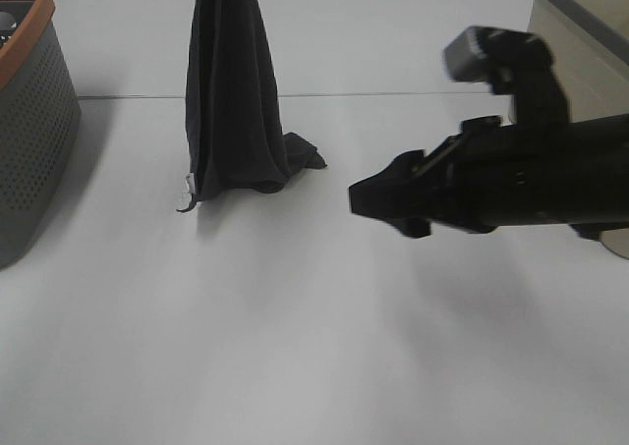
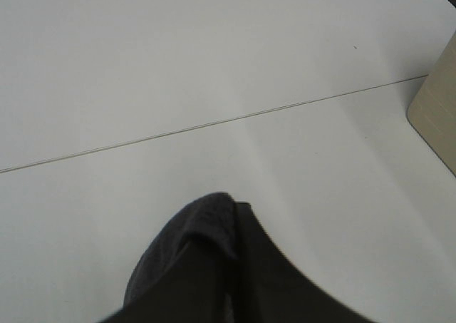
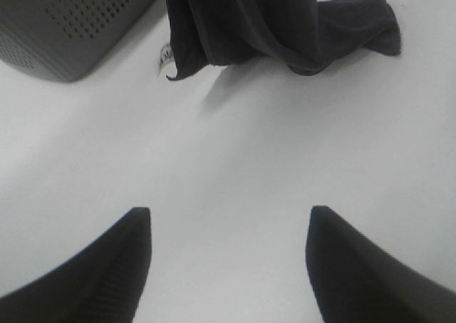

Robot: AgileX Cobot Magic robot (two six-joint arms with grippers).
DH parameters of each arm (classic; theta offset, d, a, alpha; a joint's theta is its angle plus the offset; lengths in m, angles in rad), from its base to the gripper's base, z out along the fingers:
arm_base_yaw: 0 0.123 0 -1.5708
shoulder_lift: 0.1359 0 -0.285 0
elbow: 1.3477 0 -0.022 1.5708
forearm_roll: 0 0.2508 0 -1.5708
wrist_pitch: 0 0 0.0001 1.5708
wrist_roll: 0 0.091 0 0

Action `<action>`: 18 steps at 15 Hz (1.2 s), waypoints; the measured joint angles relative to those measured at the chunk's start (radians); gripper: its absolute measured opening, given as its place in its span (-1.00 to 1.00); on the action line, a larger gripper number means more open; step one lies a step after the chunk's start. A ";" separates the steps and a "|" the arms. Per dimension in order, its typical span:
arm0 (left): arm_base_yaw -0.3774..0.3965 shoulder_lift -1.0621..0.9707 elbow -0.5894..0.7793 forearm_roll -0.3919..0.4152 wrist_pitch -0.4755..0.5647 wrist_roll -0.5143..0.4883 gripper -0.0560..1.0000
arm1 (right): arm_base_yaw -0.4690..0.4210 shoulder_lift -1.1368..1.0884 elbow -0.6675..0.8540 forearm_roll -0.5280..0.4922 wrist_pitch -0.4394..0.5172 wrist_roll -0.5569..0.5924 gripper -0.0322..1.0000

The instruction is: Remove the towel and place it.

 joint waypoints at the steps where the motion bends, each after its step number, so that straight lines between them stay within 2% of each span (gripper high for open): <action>1: 0.000 0.019 0.000 -0.015 -0.003 -0.001 -0.89 | 0.186 0.111 -0.102 0.021 -0.237 0.000 0.28; 3: 0.000 0.024 0.000 -0.019 -0.003 -0.001 -0.89 | 0.308 0.226 -0.224 0.028 -0.355 0.072 0.28; 7: 0.000 0.024 0.000 -0.019 -0.005 -0.001 -0.89 | 0.384 0.421 -0.421 0.036 -0.384 0.175 0.28; 10: 0.000 0.024 0.000 -0.028 -0.004 0.010 -0.89 | 0.387 0.550 -0.553 0.037 -0.414 0.246 0.28; 14: 0.000 0.024 0.000 -0.031 0.000 0.038 -0.89 | 0.389 0.680 -0.694 0.038 -0.559 0.265 0.28; 18: 0.000 0.024 0.000 -0.030 0.024 0.069 -0.89 | 0.390 0.735 -0.735 0.019 -0.726 0.308 0.18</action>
